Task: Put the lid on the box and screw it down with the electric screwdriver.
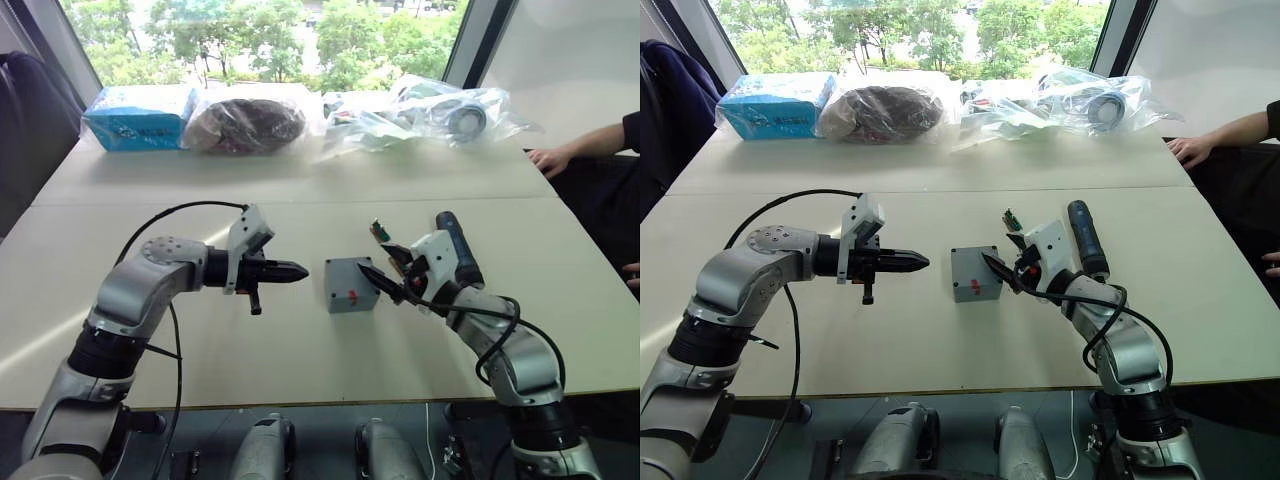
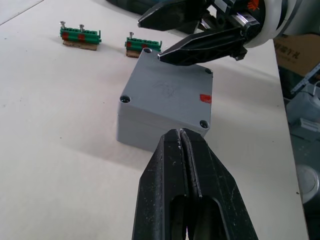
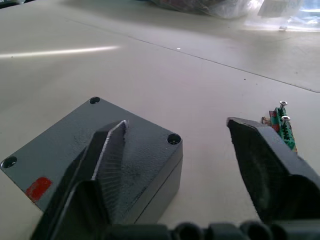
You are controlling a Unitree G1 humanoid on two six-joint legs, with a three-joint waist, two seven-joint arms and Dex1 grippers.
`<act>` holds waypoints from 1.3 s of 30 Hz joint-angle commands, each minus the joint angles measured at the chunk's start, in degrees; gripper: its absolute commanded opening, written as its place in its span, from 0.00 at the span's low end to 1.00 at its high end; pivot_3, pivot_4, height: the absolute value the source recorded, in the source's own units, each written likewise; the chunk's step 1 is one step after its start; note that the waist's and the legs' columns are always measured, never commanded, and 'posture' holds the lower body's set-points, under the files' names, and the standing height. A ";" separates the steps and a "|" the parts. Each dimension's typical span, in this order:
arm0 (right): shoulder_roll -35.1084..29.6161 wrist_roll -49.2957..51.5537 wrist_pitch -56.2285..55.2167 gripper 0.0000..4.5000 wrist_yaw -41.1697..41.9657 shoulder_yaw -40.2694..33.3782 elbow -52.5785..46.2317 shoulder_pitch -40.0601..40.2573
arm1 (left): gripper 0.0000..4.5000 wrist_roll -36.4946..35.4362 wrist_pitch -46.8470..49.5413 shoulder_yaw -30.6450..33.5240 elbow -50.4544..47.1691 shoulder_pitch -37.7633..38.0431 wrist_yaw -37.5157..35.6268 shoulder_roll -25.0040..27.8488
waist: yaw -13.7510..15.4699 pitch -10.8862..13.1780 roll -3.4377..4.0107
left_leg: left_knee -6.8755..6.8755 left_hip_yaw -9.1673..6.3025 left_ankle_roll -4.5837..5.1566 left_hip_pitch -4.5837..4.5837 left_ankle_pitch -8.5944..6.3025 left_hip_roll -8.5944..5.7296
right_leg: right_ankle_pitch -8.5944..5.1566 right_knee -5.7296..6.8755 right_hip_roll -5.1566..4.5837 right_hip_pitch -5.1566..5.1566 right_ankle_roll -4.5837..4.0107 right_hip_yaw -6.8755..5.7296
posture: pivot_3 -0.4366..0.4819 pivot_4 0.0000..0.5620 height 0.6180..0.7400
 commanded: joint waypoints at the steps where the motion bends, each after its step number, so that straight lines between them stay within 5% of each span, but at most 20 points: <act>1: 1.36 6.74 4.15 0.76 -4.73 -8.98 -6.90 -1.71 | 0.00 -2.88 0.32 1.90 -0.68 -3.14 -0.30 -1.64 | 0.19 0.01 0.00 | 0.00 0.00 0.00 -0.01 0.00 0.00 | 0.00 0.00 0.00 0.00 0.00 0.00 | 0.48 0.27 1.00; 4: -0.74 12.58 10.78 0.76 -6.42 -14.46 -9.92 -4.74 | 0.00 -4.93 1.75 2.80 -0.80 -5.19 -0.34 -2.60 | 0.05 0.01 0.01 | 0.04 0.00 0.00 -0.02 0.00 -0.02 | 0.05 0.00 -0.03 0.01 0.07 0.01 | 0.48 0.27 1.00; 7: -6.64 18.30 20.05 0.99 -7.75 -20.55 -8.88 -10.92 | 0.00 -5.62 1.98 2.09 -1.64 -7.12 -0.60 -2.69 | 0.00 0.02 0.03 | 0.06 0.00 0.00 -0.01 0.00 -0.02 | 0.05 0.00 -0.03 0.02 0.08 0.02 | 0.48 0.27 1.00; 10: -16.50 21.87 42.04 1.00 -8.35 -21.70 -0.44 -20.02 | 0.00 -6.05 1.51 1.13 -3.31 -7.76 -1.85 -2.03 | -0.12 0.07 0.11 | 0.06 0.02 0.00 -0.01 0.00 -0.01 | 0.02 0.01 -0.04 -0.01 0.02 0.03 | 0.48 0.27 1.00; 15: -29.79 15.66 47.17 1.00 -3.89 -10.47 13.39 -29.14 | 0.00 -4.27 -1.28 -1.22 -4.30 -8.51 -3.55 -1.89 | -0.03 0.10 0.15 | -0.03 0.04 0.02 -0.02 -0.01 -0.03 | -0.02 -0.05 -0.11 -0.04 -0.09 0.02 | 0.48 0.27 1.00; 19: -35.09 12.31 49.87 1.00 9.01 5.23 29.80 -37.41 | 0.00 -1.97 -5.41 -3.96 -5.10 -8.66 -5.26 -1.83 | -0.39 0.15 0.16 | 0.00 0.19 0.03 -0.03 -0.02 -0.06 | -0.02 -0.13 -0.17 -0.05 -0.09 0.08 | 0.48 0.27 1.00; 29: -31.50 -3.65 38.89 1.00 31.37 28.41 55.93 -53.73 | 0.00 -2.50 -5.41 -2.99 -8.22 -4.73 -1.21 -3.08 | -1.50 0.30 0.29 | 0.01 0.27 0.09 -0.07 -0.05 -0.08 | 0.09 -0.09 -0.15 -0.14 0.13 0.11 | 0.48 0.27 1.00; 39: -21.81 -15.65 30.12 1.00 40.15 32.04 75.12 -59.34 | 0.00 -3.29 -3.17 -1.66 -12.84 0.15 3.90 -2.20 | -1.31 0.35 0.33 | 0.02 0.22 0.08 -0.08 -0.05 -0.07 | 0.13 -0.01 -0.08 -0.15 0.19 0.11 | 0.48 0.27 1.00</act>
